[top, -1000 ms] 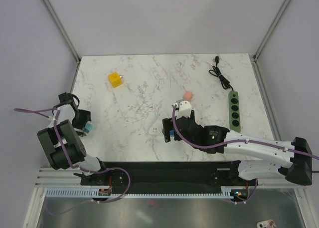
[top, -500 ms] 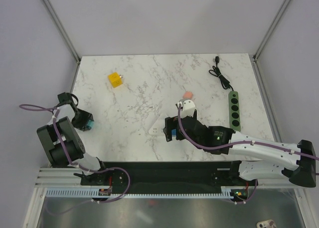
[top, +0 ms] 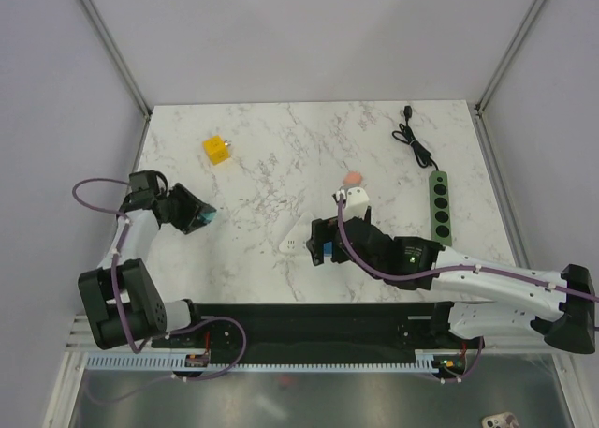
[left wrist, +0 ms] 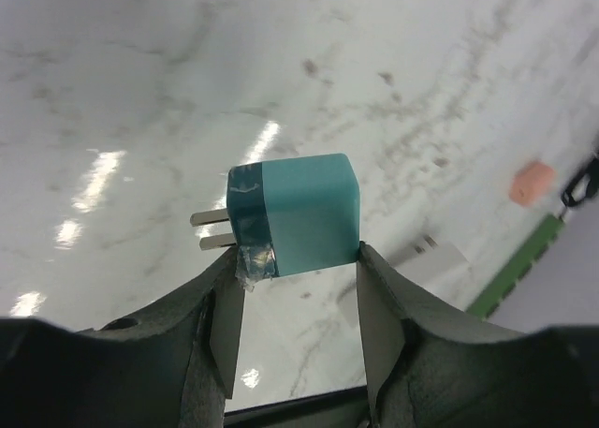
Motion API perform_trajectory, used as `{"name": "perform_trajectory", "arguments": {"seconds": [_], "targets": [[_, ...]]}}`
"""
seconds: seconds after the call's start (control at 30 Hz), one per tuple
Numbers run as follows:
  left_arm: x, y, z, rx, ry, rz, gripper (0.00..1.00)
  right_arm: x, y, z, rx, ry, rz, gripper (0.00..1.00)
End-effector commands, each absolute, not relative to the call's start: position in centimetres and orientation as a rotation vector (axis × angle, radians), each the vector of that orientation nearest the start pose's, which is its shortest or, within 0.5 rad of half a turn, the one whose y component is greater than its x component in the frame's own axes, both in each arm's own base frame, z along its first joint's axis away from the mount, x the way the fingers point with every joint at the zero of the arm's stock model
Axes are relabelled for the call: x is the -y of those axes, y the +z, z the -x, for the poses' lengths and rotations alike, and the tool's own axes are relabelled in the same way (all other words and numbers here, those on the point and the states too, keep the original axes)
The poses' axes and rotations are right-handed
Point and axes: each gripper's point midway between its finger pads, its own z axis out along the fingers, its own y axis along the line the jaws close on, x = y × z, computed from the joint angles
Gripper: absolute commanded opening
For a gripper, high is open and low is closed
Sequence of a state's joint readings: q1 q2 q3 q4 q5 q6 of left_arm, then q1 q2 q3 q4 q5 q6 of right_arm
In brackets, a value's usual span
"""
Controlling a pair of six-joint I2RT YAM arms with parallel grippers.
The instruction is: Insert the plug
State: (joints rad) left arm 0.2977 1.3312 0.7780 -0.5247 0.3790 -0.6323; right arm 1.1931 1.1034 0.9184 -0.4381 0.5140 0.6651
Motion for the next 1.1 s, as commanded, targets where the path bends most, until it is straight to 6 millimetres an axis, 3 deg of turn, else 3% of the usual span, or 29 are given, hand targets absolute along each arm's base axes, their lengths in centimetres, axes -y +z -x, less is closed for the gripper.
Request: {"name": "perform_trajectory", "arguments": {"seconds": [0.0, 0.13, 0.27, 0.47, 0.63, 0.7, 0.87, 1.0, 1.07], "targets": [[5.8, 14.0, -30.5, -2.295, -0.963, 0.644, 0.02, -29.1, 21.1, -18.7, -2.096, 0.634, 0.243, 0.98], [10.4, 18.5, -29.9, -2.227, -1.159, 0.357, 0.02, -28.9, 21.8, -19.8, -2.088, 0.685, 0.229, 0.98], [15.2, 21.6, -27.7, -2.191, -1.284, 0.062, 0.02, -28.3, 23.5, -21.5, -2.068, 0.741, 0.194, 0.97], [19.2, 23.2, -24.2, -2.114, -1.390, -0.235, 0.02, -29.4, 26.6, -21.7, -2.043, 0.868, 0.215, 0.88], [20.6, 22.5, -22.3, -2.111, -1.453, -0.322, 0.02, -31.0, 27.0, -21.6, -2.058, 0.913, 0.268, 0.81], [20.8, 22.4, -21.8, -2.118, -1.505, -0.341, 0.02, -31.8, 26.9, -20.8, -2.014, 0.918, 0.455, 0.81], [21.3, 23.2, -20.2, -2.127, -1.643, -0.370, 0.02, -30.1, 26.6, -20.7, -1.870, 0.770, 0.700, 0.90], [21.6, 23.6, -19.3, -2.138, -1.712, -0.378, 0.02, -31.0, 27.5, -18.4, -1.651, 0.849, 0.950, 0.94], [21.7, 23.4, -18.9, -2.157, -1.752, -0.368, 0.02, -31.4, 26.6, -17.4, -1.566, 0.855, 1.075, 0.95]]}}
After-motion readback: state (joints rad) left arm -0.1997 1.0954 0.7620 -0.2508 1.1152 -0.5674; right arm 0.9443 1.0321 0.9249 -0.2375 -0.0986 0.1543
